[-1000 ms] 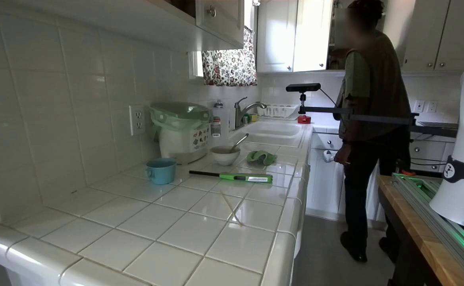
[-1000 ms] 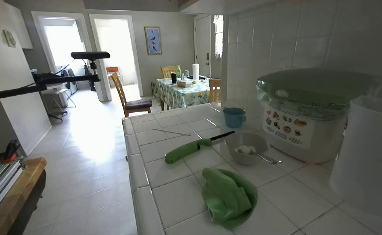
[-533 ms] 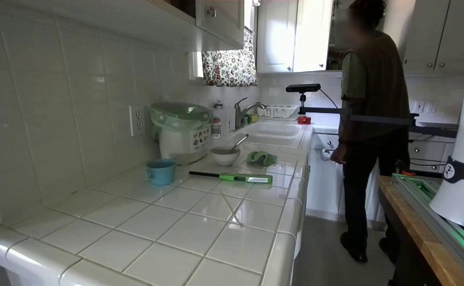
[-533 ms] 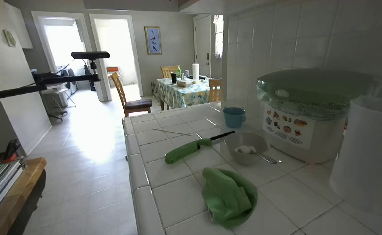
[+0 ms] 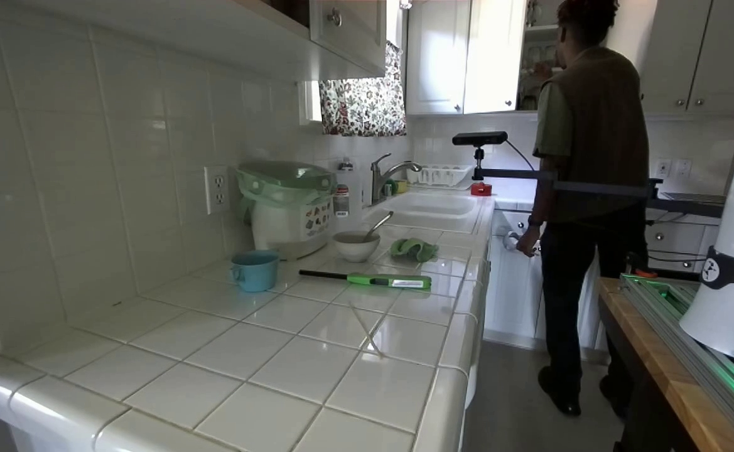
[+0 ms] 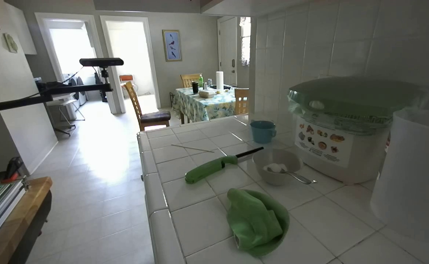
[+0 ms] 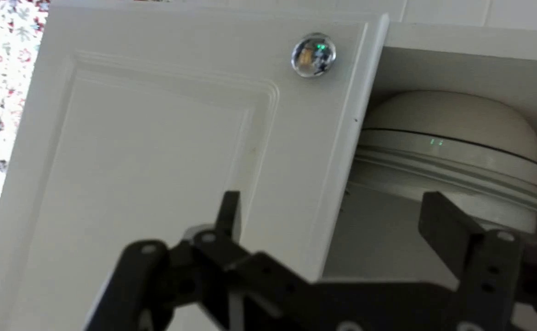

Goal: Open the cabinet door

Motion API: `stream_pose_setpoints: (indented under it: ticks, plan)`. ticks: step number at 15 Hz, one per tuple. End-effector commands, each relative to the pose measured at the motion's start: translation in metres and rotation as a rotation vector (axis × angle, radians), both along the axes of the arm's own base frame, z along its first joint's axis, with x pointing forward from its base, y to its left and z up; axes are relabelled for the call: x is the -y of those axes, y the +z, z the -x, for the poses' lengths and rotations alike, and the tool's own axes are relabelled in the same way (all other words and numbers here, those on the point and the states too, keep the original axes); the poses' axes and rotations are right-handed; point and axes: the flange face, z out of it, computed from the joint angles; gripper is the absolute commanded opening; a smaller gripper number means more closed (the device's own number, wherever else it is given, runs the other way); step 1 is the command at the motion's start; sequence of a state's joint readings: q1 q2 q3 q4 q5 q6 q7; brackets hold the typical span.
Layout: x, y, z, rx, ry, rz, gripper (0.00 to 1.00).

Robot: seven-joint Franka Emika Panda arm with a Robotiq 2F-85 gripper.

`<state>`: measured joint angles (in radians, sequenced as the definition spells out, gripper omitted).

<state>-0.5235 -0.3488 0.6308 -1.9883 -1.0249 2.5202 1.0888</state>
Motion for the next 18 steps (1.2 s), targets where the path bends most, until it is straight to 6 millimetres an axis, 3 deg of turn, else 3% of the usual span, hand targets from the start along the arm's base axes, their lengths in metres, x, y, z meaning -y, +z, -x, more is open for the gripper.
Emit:
stream_pose_setpoints:
  ticks: [1, 7, 18]
  plan:
    - [-0.002, 0.0, -0.019, 0.054, -0.103, 0.029, 1.0]
    - [-0.006, -0.015, -0.042, 0.061, -0.203, 0.052, 1.0]
    - [0.001, -0.013, -0.07, 0.081, -0.273, 0.039, 1.0]
